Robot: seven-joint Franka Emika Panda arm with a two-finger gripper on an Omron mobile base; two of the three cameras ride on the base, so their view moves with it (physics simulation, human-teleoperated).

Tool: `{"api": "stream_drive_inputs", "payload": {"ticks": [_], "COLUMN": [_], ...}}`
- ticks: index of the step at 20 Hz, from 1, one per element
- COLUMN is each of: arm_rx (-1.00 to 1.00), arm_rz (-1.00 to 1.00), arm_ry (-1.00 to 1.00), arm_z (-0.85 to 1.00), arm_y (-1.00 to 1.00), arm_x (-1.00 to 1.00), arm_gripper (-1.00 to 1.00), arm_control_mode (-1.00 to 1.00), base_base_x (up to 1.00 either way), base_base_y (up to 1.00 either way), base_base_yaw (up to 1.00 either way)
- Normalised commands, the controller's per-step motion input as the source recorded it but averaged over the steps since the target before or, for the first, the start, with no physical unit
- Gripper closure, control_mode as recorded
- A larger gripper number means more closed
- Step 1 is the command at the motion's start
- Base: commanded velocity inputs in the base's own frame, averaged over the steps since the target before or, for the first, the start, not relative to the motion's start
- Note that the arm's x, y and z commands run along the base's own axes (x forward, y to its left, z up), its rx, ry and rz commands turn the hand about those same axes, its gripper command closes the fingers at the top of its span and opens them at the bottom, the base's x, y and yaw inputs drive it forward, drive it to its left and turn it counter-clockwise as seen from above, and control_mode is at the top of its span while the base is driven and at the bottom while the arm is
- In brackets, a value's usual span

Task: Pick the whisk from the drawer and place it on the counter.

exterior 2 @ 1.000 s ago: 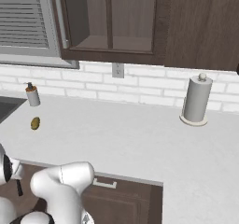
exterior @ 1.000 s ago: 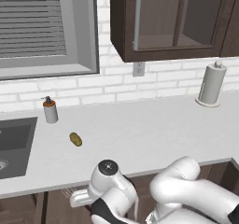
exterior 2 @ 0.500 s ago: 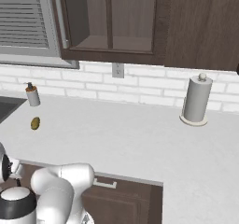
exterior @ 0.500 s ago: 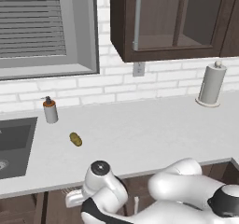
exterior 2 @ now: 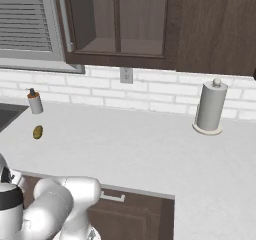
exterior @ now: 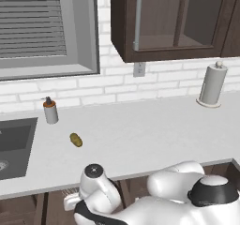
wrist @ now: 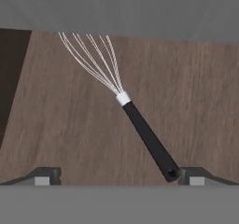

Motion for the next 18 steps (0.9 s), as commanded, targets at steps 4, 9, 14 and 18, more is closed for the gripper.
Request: {"api": "stream_drive_inputs", "payload": {"ticks": [4,9,14,18], "arm_rx": [0.00,0.00,0.00,0.00], "arm_rz": [0.00,0.00,0.00,0.00], "arm_ry": [0.00,0.00,0.00,0.00], "arm_z": [-0.19,-0.24,-0.24,-0.19], "arm_y": [0.00,0.00,0.00,0.00], "arm_x": [0.04,0.06,0.06,0.14], "arm_gripper": [-1.00,-1.00,-1.00,-1.00], "arm_control_mode": [-1.00,-1.00,-1.00,-1.00], "base_base_x": [0.00,0.00,0.00,0.00], "base_base_y": [0.00,0.00,0.00,0.00], "base_base_yaw": [0.00,0.00,0.00,0.00]}}
